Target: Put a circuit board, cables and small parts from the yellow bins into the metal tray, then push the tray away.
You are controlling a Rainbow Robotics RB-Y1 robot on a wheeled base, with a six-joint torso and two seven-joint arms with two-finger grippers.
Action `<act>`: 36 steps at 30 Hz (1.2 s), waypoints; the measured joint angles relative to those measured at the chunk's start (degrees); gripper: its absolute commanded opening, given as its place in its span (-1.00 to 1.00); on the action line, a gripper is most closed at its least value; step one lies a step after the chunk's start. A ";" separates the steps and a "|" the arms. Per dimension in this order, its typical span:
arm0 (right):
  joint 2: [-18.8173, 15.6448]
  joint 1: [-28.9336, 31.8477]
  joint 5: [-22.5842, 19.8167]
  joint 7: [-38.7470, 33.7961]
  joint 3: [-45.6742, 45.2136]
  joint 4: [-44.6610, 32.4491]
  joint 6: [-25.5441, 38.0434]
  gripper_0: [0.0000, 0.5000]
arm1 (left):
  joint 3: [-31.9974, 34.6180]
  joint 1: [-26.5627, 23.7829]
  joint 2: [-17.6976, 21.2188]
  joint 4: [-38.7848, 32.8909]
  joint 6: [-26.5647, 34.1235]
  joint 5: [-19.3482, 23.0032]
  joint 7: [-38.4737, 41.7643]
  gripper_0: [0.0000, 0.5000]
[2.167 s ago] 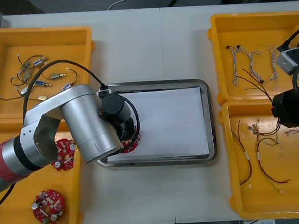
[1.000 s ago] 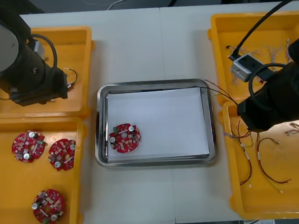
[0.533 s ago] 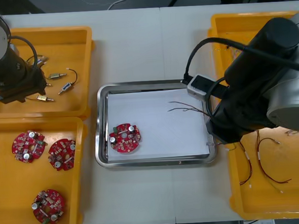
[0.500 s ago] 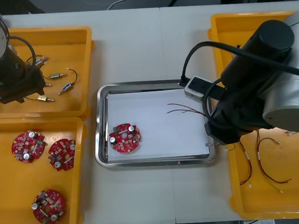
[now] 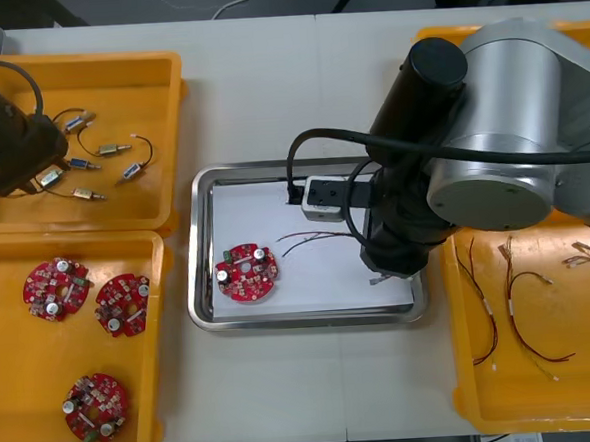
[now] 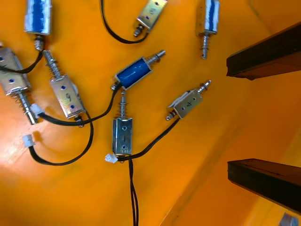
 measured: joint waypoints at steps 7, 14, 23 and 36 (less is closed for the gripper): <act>0.17 -1.87 0.10 8.83 5.96 7.22 -6.66 -1.00 | 0.00 -0.41 -0.01 1.68 -3.19 -0.04 8.65 1.00; 0.85 -1.95 0.89 12.65 9.95 10.90 -9.17 -1.00 | 0.28 -0.42 -0.61 3.85 -4.71 -1.59 9.11 1.00; 2.90 -1.97 4.35 12.65 15.22 14.45 -13.14 -1.00 | 2.56 -0.42 -5.18 4.76 -5.32 -7.23 9.92 1.00; 3.73 -1.98 5.82 13.65 17.53 16.63 -15.32 -0.43 | 3.39 0.96 -8.46 4.93 -8.49 -10.92 12.36 1.00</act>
